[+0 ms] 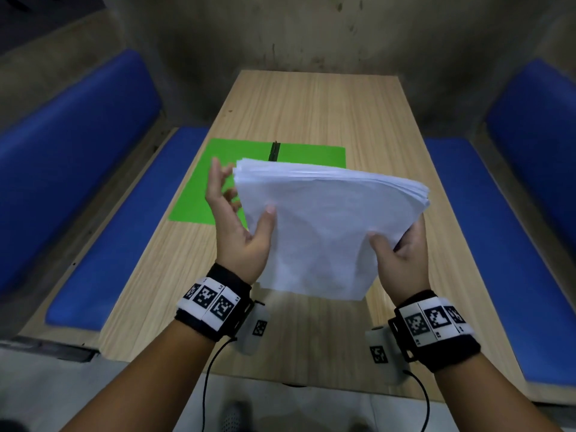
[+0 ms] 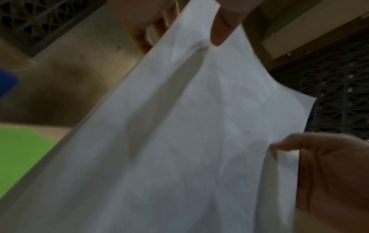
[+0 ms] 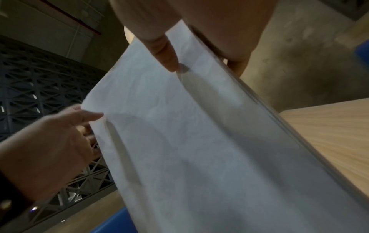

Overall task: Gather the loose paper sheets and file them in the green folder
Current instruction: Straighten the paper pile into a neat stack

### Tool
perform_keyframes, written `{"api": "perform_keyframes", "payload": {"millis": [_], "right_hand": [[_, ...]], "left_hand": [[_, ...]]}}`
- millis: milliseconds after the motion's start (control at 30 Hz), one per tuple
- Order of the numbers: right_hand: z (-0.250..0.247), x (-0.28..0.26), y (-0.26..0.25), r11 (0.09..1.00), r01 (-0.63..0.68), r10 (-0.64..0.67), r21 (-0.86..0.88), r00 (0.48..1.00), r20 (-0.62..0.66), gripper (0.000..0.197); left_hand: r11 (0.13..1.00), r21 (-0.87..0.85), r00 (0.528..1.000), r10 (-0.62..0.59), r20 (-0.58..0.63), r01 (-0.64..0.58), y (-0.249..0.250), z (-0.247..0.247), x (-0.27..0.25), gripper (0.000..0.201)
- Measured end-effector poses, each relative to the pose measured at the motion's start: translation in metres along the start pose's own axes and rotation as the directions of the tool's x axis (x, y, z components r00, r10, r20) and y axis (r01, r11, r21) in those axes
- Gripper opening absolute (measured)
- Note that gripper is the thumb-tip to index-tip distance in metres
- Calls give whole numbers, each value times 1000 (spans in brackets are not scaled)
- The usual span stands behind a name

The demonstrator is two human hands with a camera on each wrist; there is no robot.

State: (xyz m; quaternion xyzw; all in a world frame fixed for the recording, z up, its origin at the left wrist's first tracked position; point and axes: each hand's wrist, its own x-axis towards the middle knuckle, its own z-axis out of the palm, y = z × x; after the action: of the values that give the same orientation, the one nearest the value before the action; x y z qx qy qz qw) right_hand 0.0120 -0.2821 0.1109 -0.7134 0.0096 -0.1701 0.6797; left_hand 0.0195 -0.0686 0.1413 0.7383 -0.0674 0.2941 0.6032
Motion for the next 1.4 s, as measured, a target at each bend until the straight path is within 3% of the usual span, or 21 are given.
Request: {"api": "perform_keyframes", "payload": {"millis": [67,133,200,267,333,467,567,633,700,767,867,933,967,1000,1067,1133,1267,1400], "right_hand": [[0,0,0,1000,-21,21,9,1000,1,52],[1,0,-2,1000,-25,25,13,1000,-4,53],[1,2,-3,1000,-16,17,23,1000,-14,52],[0,4,0,999,-11,12,42,1000,-21,54],[0,4,1,999,-13,13,50,1000,-16,54],[1,5,0,998,-19,18,65,1000,5,51],[0,6,0,997,-14,12,69,1000,18,51],[-2,8,1,998,-4,3,60,1000,19,49],[-7,10,7,997,-12,13,71,1000,-19,47],[-18,11,18,998,-58,58,3,993,-100,51],[-39,6,43,942,-332,315,-41,922,-226,86],[-50,0,58,863,-490,505,126,849,-156,104],[-54,0,65,817,-534,558,216,827,-67,100],[-56,0,69,775,-559,576,294,817,35,84],[-57,2,69,748,-549,530,374,833,162,48],[-56,6,65,780,-507,477,367,861,176,38],[-54,12,48,919,-371,370,134,928,32,28],[-43,13,25,981,-191,193,29,974,-118,30]], "left_hand": [[925,285,966,257,22,-252,19,2,13,84],[685,567,887,400,232,-457,45,11,21,80],[480,664,819,343,460,-574,64,25,23,82],[399,651,752,185,633,-646,69,35,25,78],[348,647,709,78,701,-679,70,37,30,70],[274,643,675,29,737,-715,78,43,41,69],[324,618,629,-82,773,-716,80,46,54,53],[351,569,605,-7,796,-744,80,44,62,20],[421,532,607,59,792,-735,79,38,69,12],[544,502,652,114,750,-673,78,27,78,9],[756,443,785,147,602,-482,72,0,93,10],[907,325,850,63,522,-267,66,-17,103,12],[961,234,862,12,506,-150,60,-23,105,16],[987,153,868,-33,496,-51,52,-28,104,21],[991,74,871,-130,474,108,29,-36,96,26],[968,48,855,-242,459,248,2,-40,83,29],[922,30,850,-367,378,385,-34,-40,46,39],[923,-11,896,-371,244,385,-44,-32,21,42]]}}
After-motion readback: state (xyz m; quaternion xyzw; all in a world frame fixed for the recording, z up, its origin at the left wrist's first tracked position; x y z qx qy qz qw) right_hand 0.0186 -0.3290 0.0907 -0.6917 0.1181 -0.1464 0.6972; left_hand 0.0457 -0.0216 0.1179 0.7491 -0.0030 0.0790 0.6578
